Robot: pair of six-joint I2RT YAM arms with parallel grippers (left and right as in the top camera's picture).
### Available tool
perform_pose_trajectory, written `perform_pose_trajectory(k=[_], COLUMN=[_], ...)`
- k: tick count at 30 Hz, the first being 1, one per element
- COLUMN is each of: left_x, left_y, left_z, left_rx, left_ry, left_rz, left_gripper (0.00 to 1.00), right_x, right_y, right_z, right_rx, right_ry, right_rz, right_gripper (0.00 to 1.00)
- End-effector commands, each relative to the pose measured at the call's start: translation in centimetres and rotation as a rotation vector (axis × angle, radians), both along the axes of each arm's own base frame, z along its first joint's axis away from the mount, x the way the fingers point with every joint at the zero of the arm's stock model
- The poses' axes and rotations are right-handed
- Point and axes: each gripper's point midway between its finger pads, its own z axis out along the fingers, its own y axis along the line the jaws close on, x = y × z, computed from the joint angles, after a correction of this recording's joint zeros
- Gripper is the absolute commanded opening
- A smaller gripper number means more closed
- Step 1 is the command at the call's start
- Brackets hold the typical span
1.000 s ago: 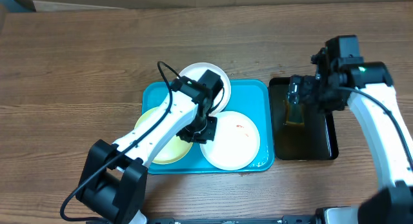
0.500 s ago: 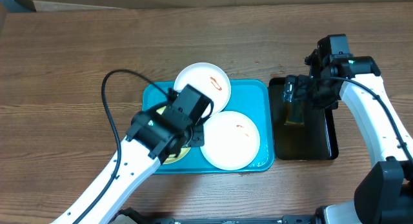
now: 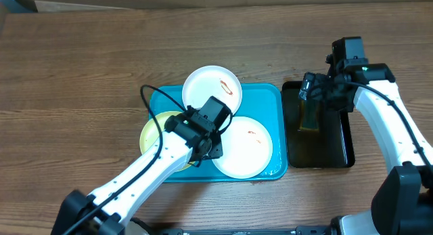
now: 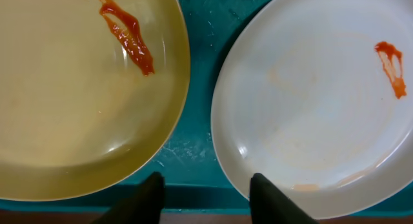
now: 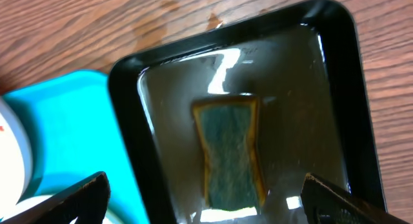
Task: Clean dirty plates on tray and stack at the side
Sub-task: 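Lower the right gripper into the basin and grasp the sponge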
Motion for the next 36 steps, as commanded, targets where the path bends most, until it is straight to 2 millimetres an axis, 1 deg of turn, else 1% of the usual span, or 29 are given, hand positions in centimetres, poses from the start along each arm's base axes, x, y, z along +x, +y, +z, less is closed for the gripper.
perform_pose_trajectory(k=[1, 3, 5, 6, 7, 8, 13, 15, 17, 18, 23, 27, 30, 36], left_x=[-0.6, -0.7, -0.6, -0.6, -0.6, -0.6, -0.5, -0.5, -0.6, -0.6, -0.7, -0.7, -0.7, -0.7], left_y=[-0.9, -1.3, -1.4, -1.4, -1.4, -1.4, -1.4, -1.4, -1.4, -1.3, -1.1, -1.1, -1.2, -1.2], left_z=[-1.7, -2.5, -3.0, -3.1, -3.2, -3.2, -3.2, -3.2, -3.3, -3.3, -4.0, -4.6, -4.7, -4.7], left_rx=[-0.015, -0.025, -0.018, -0.017, -0.015, -0.015, -0.014, -0.016, -0.017, -0.018, 0.000, 0.005, 0.005, 0.005], left_ry=[0.070, 0.094, 0.104, 0.106, 0.108, 0.108, 0.103, 0.103, 0.109, 0.112, 0.130, 0.143, 0.146, 0.146], left_rz=[-0.041, -0.061, -0.060, -0.060, -0.060, -0.060, -0.059, -0.052, -0.014, 0.009, 0.046, 0.064, 0.063, 0.063], left_gripper=[0.55, 0.54, 0.46, 0.37, 0.30, 0.29, 0.32, 0.29, 0.27, 0.27, 0.35, 0.38, 0.36, 0.40], right_x=[-0.4, -0.5, -0.6, -0.7, -0.7, -0.8, -0.9, -0.9, -1.1, -1.2, -1.7, -2.0, -2.8, -4.9], right_y=[-0.7, -0.7, -0.7, -0.7, -0.7, -0.7, -0.7, -0.7, -0.7, -0.7, -0.7, -0.7, -0.8, -0.9], right_z=[-1.3, -1.8, -2.5, -2.9, -3.4, -3.8, -5.6, -6.2, -6.7, -6.9, -7.5, -7.7, -8.2, -10.1], right_rx=[-0.020, -0.021, -0.021, -0.022, -0.022, -0.023, -0.025, -0.025, -0.026, -0.026, -0.028, -0.034, -0.036, -0.038], right_ry=[0.022, 0.031, 0.038, 0.044, 0.049, 0.056, 0.082, 0.081, 0.092, 0.097, 0.118, 0.130, 0.163, 0.216], right_rz=[-0.057, -0.057, -0.057, -0.057, -0.056, -0.056, -0.056, -0.056, -0.056, -0.056, -0.043, -0.035, -0.035, -0.034], right_gripper=[0.96, 0.96, 0.96, 0.96, 0.96, 0.96, 0.96, 0.93, 0.88, 0.87, 0.87, 0.86, 0.86, 0.87])
